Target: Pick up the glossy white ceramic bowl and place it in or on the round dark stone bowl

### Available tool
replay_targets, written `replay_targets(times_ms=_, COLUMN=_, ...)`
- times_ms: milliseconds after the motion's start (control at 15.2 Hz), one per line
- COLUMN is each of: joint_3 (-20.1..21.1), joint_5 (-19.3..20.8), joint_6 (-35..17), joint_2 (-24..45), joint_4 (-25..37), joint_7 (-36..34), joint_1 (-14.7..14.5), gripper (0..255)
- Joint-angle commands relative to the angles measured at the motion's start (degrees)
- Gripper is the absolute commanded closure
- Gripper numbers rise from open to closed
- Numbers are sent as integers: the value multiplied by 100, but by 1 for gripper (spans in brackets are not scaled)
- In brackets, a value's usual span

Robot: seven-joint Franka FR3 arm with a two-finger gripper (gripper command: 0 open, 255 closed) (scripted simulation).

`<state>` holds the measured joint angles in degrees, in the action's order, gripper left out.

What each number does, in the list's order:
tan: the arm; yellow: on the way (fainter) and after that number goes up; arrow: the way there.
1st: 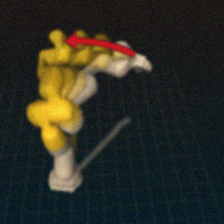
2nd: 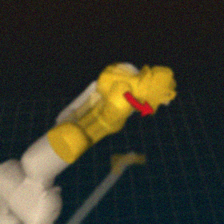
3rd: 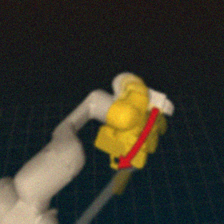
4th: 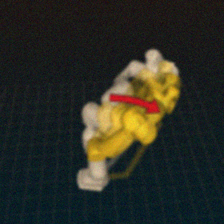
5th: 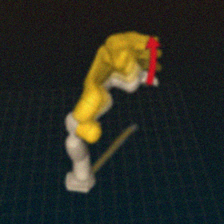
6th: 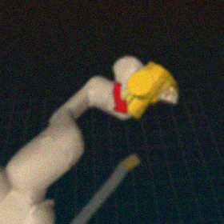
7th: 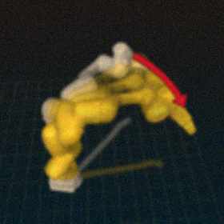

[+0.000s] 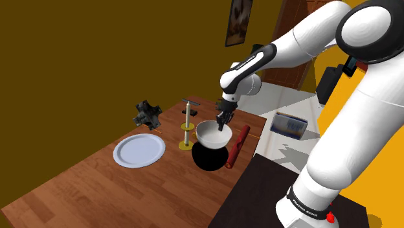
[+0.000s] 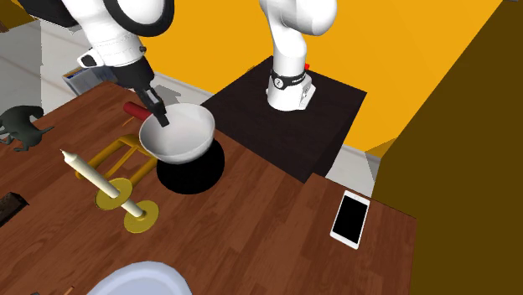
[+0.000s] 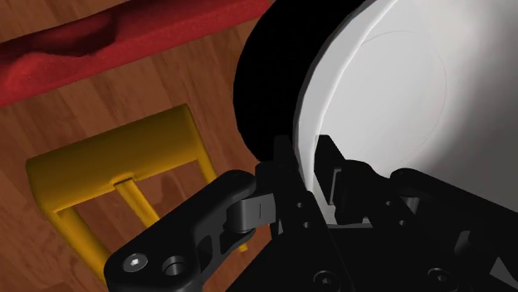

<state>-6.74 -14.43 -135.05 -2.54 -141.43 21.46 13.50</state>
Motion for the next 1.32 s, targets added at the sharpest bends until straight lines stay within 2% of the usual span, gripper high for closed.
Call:
replay_targets(times_ms=0, joint_3=-3, joint_5=-65, joint_6=-162, joint_2=133, joint_4=-34, joint_7=79, joint_1=-3, gripper=255)
replay_targets(times_ms=660, joint_3=53, joint_5=-478, joint_6=-916, joint_2=838, joint_4=-128, joint_7=471, joint_1=-24, gripper=255)
replay_targets(times_ms=1188, joint_3=60, joint_5=-503, joint_6=-953, joint_2=876, joint_4=-129, joint_7=494, joint_1=-22, gripper=255)
replay_targets(times_ms=1254, joint_3=60, joint_5=-503, joint_6=-953, joint_2=876, joint_4=-129, joint_7=494, joint_1=-22, gripper=0)
